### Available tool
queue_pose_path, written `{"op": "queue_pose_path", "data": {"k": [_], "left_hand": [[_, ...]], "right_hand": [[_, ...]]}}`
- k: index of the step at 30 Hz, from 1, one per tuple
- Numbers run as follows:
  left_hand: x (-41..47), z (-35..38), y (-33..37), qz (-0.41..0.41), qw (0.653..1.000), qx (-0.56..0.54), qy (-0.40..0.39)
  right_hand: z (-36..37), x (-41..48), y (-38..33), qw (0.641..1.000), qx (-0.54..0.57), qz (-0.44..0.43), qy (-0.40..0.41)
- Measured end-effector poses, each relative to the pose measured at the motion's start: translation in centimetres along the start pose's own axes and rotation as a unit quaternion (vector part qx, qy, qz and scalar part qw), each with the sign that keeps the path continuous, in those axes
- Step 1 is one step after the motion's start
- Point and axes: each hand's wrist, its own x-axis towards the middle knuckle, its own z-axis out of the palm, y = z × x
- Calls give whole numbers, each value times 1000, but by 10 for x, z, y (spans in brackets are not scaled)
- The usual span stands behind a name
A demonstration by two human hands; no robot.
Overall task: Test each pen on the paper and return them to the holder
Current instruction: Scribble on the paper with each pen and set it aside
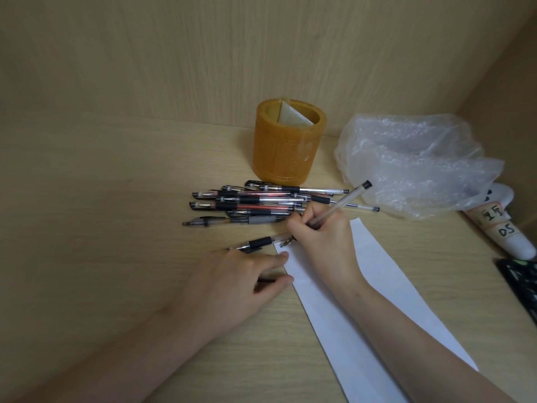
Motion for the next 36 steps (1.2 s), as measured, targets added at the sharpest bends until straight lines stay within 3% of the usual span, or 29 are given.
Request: {"op": "queue_pose_path", "data": {"k": [22, 25, 29, 36], "left_hand": [[-1, 0, 0, 18, 1000, 7, 13], [0, 0, 1, 13, 1000, 15, 15], [3, 1, 2, -7, 1000, 20, 13], [4, -10, 4, -73, 995, -70, -25]], "right_hand": [[0, 0, -3, 1000, -15, 3, 5], [-6, 4, -5, 993, 87, 60, 44], [-15, 7, -7, 959, 242, 130, 71], [-23, 16, -13, 938, 306, 151, 65]]}}
